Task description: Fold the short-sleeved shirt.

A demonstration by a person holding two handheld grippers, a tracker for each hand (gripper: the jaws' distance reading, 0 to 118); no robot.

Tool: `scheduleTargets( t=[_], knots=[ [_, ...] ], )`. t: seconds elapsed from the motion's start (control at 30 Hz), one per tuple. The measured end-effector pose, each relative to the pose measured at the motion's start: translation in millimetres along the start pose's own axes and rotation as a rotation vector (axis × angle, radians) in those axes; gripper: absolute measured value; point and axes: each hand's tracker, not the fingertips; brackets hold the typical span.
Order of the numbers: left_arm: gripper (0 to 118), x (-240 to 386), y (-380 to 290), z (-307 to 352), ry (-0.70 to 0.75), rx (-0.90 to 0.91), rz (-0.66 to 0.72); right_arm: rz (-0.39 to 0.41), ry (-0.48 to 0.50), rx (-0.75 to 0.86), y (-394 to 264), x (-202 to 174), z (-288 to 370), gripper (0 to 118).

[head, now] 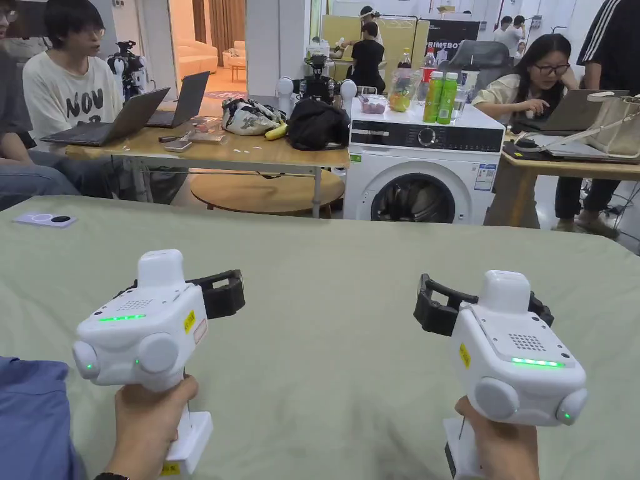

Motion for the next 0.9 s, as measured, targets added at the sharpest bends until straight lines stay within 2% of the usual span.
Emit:
scheduleTargets(
  t=[0.07, 0.2, 0.27, 0.37, 0.53, 0.67, 0.8, 0.9],
  knots=[
    [118, -4, 0, 2, 0.032, 0.036, 0.057, 0.021, -0.008, 0.009, 0, -3, 1, 118],
    [118, -10, -7, 11, -0.044, 0.166, 0.113, 0.076, 0.017, -0.028, -1, -7, 0, 118],
    [118, -8, -12, 18, -0.069, 0.243, 0.1, 0.096, -0.013, -0.046, -2, -11, -1, 118],
    [118, -2, -18, 24, -0.036, 0.306, 0.034, 0.079, -0.016, -0.027, -2, -9, 0, 118],
    [118, 6, -20, 20, 0.005, 0.278, -0.135, 0.054, -0.01, -0.014, 3, -7, 1, 118],
    [118, 15, -16, 17, -0.028, 0.179, -0.255, 0.086, -0.032, -0.026, 5, -8, -2, 118],
    [118, 21, -16, 14, 0.022, 0.116, -0.309, 0.109, -0.043, -0.061, 0, -9, -5, 118],
    [118, 23, -18, 12, 0.059, 0.107, -0.334, 0.14, -0.104, -0.092, -6, -13, -6, 118]
  ],
)
